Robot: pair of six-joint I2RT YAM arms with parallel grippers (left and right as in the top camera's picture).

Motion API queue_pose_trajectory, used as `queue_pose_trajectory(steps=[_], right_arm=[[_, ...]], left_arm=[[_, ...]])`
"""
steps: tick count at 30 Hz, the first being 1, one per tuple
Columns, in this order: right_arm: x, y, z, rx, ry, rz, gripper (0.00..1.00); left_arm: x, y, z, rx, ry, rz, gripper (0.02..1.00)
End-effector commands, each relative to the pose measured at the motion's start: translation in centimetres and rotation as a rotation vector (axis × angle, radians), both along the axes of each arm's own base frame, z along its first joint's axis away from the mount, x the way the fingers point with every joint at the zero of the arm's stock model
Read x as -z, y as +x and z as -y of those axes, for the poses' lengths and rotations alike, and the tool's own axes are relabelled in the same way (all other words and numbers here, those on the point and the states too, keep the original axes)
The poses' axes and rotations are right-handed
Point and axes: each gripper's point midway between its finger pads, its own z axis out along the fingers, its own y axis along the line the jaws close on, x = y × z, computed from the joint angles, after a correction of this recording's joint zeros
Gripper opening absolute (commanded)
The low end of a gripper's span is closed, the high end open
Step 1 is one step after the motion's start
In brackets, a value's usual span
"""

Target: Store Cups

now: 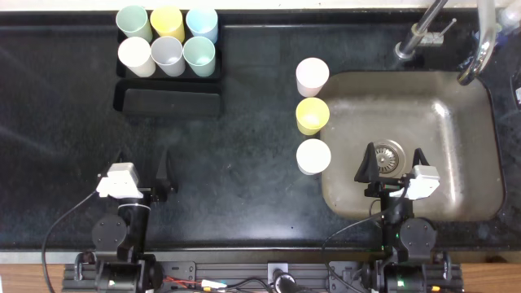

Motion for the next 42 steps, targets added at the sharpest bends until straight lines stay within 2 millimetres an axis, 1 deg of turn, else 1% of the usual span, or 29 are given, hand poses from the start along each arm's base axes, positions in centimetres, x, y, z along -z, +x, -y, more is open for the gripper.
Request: queue_pose_trajectory(steps=[1, 7, 10, 35, 37, 38, 40, 42], right_arm=[[0.3, 0.0, -0.2, -0.011, -0.006, 0.001, 0.998], [0.3, 0.0, -0.2, -0.011, -0.006, 0.001, 0.998], [0.3, 0.0, -0.2, -0.011, -0.006, 0.001, 0.996], [0.3, 0.0, -0.2, -0.011, -0.006, 0.001, 0.996], [0.3, 0.0, -0.2, -0.011, -0.006, 0.001, 0.998], [0.3, 0.0, -0.2, -0.011, -0.006, 0.001, 0.996], [0.3, 0.0, -0.2, -0.011, -0.006, 0.001, 0.998], [0.3, 0.0, -0.2, -0.011, -0.006, 0.001, 0.998]], left_arm=[[-0.2, -0.1, -0.1, -0.003, 0.022, 0.010, 1.000], [-0.2, -0.1, -0.2, -0.006, 0.024, 0.011, 1.000], [-0.3, -0.1, -1.2, -0.065, 0.031, 0.014, 1.000], [-0.1, 0.0, -0.9, -0.045, 0.027, 0.004, 1.000], [0.2, 0.1, -0.7, -0.041, -0.013, -0.016, 1.000], [0.1, 0.2, -0.5, -0.035, -0.061, -0.030, 1.000], [-0.6, 0.6, 0.2, -0.003, -0.137, -0.063, 1.000], [-1.6, 1.6, 1.2, 0.036, -0.225, -0.131, 1.000]])
